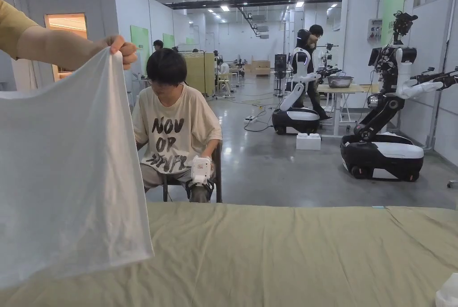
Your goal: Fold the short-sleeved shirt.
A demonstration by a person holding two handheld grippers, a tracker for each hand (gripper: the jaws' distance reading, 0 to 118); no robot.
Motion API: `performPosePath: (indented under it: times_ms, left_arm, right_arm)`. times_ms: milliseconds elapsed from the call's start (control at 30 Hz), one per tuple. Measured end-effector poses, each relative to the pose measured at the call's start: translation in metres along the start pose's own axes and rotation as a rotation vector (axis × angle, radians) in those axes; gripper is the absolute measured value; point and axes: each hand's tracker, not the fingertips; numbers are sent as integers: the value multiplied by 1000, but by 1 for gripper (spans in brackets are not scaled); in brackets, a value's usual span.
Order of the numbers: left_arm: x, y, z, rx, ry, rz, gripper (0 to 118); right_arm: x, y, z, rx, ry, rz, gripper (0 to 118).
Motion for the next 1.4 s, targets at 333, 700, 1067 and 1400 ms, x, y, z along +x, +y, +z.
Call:
performPosePath:
  times_ms: [333,700,1067,1400]
  left_arm:
    - [15,-13,-13,5,15,-1,0]
    - [22,-17,-22,-14,-14,19,35]
    - [25,-14,-16,10,-23,1,117]
    - [25,-10,-12,13,-6,8,117]
  right_arm:
    - [2,-5,-3,28,-32,-17,0]
    - [8,-8,-5,43,-70,-47,33]
    - [6,-5,0,83,-102,-38,118]
    - [-1,-7,-2,58,-85,5,118]
